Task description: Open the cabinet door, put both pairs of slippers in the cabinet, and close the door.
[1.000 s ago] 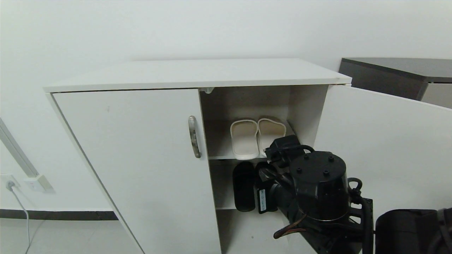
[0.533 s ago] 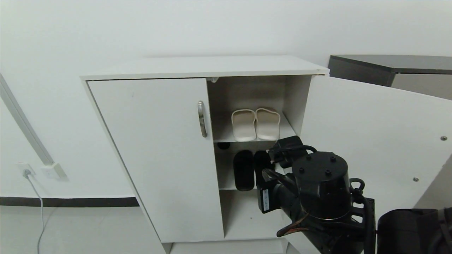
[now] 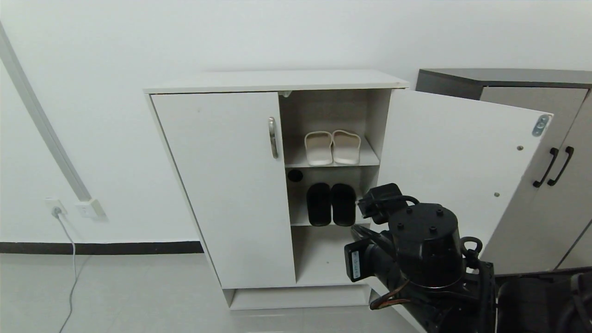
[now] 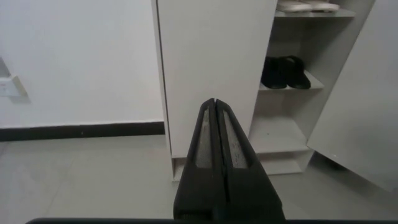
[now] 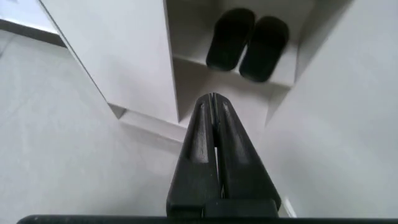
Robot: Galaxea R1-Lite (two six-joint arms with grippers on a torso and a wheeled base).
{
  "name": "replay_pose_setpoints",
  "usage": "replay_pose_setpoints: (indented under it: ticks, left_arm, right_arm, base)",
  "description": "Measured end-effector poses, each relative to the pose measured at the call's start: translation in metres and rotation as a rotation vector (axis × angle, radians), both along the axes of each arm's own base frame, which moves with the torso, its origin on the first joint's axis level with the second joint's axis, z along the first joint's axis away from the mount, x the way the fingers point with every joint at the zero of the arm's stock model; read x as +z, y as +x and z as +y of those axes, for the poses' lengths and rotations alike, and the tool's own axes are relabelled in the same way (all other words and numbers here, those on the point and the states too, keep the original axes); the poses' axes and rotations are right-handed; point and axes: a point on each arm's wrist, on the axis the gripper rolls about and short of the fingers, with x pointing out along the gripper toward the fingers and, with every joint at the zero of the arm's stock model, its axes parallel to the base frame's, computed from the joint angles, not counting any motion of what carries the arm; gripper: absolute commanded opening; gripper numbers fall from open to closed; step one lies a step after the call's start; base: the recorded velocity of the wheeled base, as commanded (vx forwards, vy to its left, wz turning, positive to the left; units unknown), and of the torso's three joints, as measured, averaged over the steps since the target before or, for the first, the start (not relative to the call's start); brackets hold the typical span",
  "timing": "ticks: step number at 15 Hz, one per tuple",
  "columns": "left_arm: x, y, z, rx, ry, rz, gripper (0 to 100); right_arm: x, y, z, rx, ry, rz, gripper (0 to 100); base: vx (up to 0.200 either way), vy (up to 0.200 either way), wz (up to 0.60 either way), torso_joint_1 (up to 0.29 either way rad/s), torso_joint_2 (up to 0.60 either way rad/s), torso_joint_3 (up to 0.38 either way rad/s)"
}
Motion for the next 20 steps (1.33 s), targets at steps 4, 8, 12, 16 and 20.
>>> replay_pose_setpoints:
  ticks: [4, 8, 12, 16, 20]
  left_arm:
    - [-0.0001, 0.0000, 0.0000, 0.001, 0.000, 0.001, 0]
    - [0.0000, 0.0000, 0.0000, 0.001, -0.001, 0.000, 0]
    - [0.0000, 0.0000, 0.0000, 0.001, -0.001, 0.000, 0]
    - [0.0000, 0.0000, 0.0000, 0.002, -0.002, 0.000, 0]
    - [0.0000, 0.0000, 0.0000, 0.001, -0.002, 0.000, 0]
  right_arm:
    - [-0.0038, -0.0006, -0.0018, -0.001, -0.013, 0.009, 0]
    - [-0.0049, -0.0013, -0.0011, 0.002, -0.015, 0.010, 0]
    - [-0.0059, -0.0015, -0.0009, 0.004, -0.018, 0.013, 0]
    - [-0.0078, -0.0016, -0.0010, 0.004, -0.028, 0.016, 0]
    - [-0.0083, -0.0015, -0.0009, 0.004, -0.030, 0.017, 0]
  base:
    - [0.000, 0.000, 0.00, 0.000, 0.00, 0.000]
    - [0.000, 0.000, 0.00, 0.000, 0.00, 0.000]
    - [0.000, 0.000, 0.00, 0.000, 0.00, 0.000]
    - [0.000, 0.000, 0.00, 0.000, 0.00, 0.000]
    - [0.000, 0.000, 0.00, 0.000, 0.00, 0.000]
